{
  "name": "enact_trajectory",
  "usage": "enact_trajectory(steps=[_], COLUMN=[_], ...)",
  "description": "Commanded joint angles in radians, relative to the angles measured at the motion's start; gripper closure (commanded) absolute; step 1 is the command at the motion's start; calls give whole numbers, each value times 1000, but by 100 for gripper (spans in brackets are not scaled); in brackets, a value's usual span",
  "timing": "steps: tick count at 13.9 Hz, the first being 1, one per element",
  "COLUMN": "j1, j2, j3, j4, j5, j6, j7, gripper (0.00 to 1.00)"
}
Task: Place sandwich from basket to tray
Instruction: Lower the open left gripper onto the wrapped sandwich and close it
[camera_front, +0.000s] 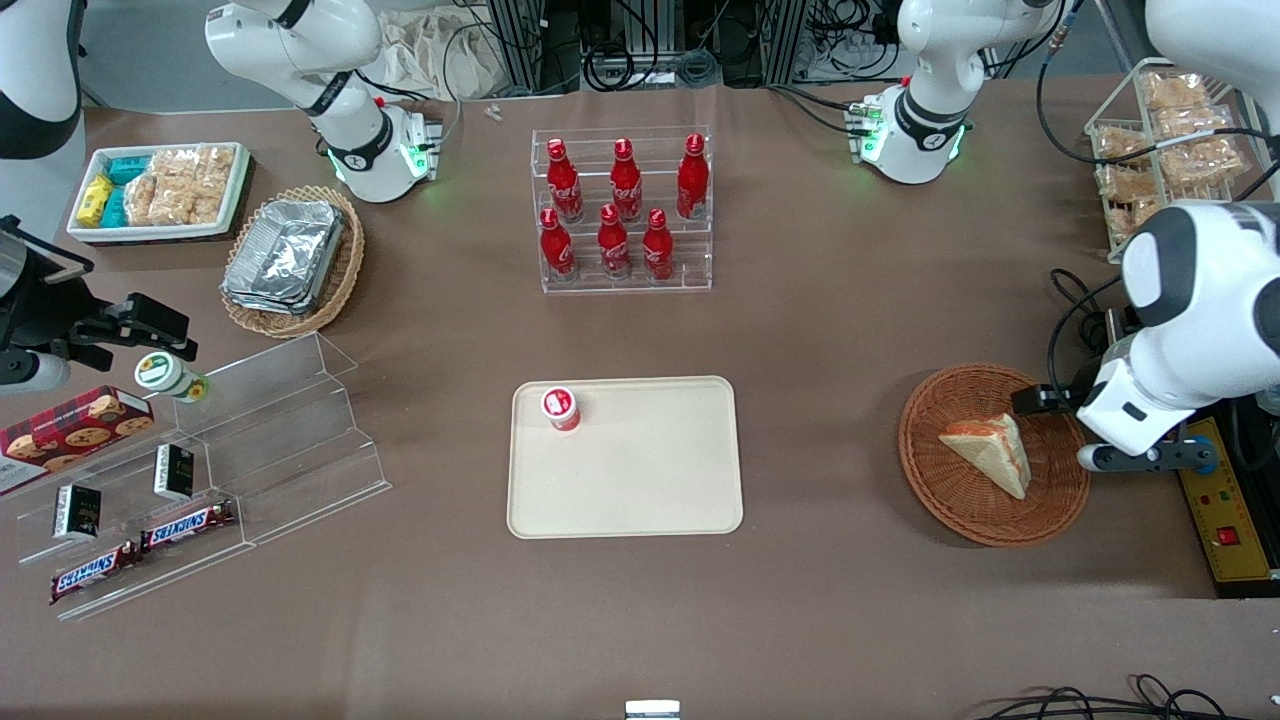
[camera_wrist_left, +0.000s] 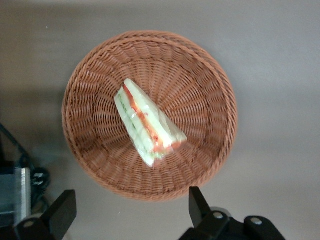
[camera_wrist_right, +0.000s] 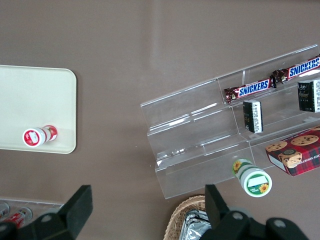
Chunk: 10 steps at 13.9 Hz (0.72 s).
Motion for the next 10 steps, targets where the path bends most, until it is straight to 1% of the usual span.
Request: enact_trajectory(steps=[1, 3, 6, 10], j1=[6, 6, 9, 7], j2=[-2, 29, 75, 135], j3=[0, 0, 0, 0], j4=[-107, -138, -143, -138], j5=[7, 7, 7, 7], j6=[152, 229, 238, 301], j7=[-204, -292, -366, -447], gripper=[0, 0, 0, 0])
